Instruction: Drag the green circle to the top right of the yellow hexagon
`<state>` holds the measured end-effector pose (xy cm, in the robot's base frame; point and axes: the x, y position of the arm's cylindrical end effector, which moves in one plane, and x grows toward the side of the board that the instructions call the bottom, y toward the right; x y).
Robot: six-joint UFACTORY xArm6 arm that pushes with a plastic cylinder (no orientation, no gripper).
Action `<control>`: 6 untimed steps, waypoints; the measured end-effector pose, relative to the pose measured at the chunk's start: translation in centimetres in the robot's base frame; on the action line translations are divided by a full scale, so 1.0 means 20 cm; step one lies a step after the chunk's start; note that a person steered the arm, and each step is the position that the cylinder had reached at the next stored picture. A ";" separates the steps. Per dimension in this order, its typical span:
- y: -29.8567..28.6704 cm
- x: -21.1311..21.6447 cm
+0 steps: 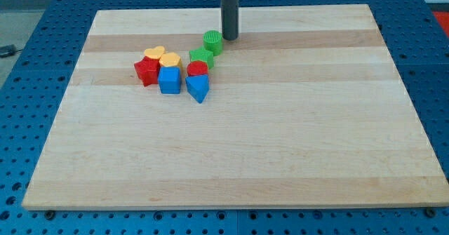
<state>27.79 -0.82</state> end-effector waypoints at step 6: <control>0.17 0.03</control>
<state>28.31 2.62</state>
